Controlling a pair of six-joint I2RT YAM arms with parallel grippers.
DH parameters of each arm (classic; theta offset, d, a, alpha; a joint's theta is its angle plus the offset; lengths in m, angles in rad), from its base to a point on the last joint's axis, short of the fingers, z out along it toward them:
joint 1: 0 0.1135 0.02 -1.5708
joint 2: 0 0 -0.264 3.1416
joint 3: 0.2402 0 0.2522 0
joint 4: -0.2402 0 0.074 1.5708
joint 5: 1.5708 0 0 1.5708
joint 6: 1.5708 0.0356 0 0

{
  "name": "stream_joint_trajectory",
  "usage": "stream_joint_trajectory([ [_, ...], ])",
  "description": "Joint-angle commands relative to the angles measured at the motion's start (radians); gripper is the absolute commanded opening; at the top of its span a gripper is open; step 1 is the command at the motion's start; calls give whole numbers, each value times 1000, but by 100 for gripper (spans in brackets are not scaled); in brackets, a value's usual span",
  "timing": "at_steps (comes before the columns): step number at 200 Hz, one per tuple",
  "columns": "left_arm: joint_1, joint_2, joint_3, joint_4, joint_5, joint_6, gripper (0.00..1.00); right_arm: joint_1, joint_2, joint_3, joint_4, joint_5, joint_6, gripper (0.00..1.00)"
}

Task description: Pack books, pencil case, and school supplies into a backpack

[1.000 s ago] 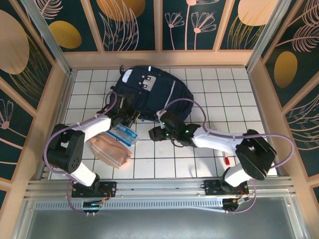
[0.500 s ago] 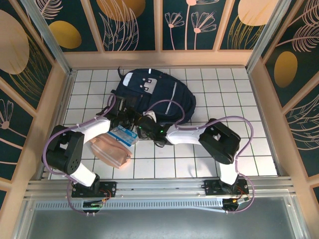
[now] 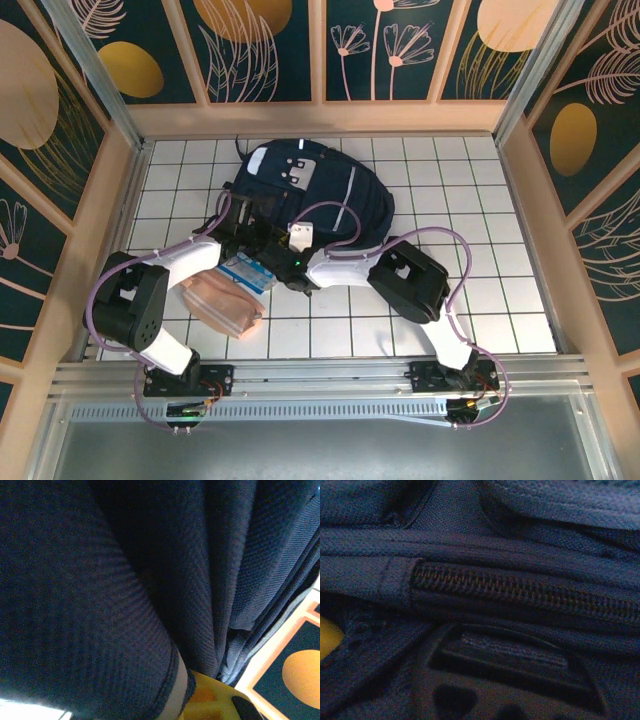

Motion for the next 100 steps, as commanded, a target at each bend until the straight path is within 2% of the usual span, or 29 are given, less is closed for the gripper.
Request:
stream_joint_trajectory([
  [1, -11, -20, 1, -14, 80, -27, 0, -4, -115, -72, 58, 43, -42, 0],
  [27, -10, -10, 30, -62, 25, 12, 0, -2, -258, -250, 186, -72, -142, 0],
  [57, -7, 7, 75, -127, -36, 77, 0, -5, -409, -427, 222, -134, -183, 0],
  [69, -8, 10, 76, -132, -58, 81, 0, -12, -469, -501, 282, -216, -247, 0],
  [89, -1, 20, 78, -126, -56, 80, 0, -25, -539, -557, 311, -333, -340, 0],
  [100, -2, 26, 78, -116, -34, 70, 0, -30, -553, -566, 312, -358, -351, 0],
])
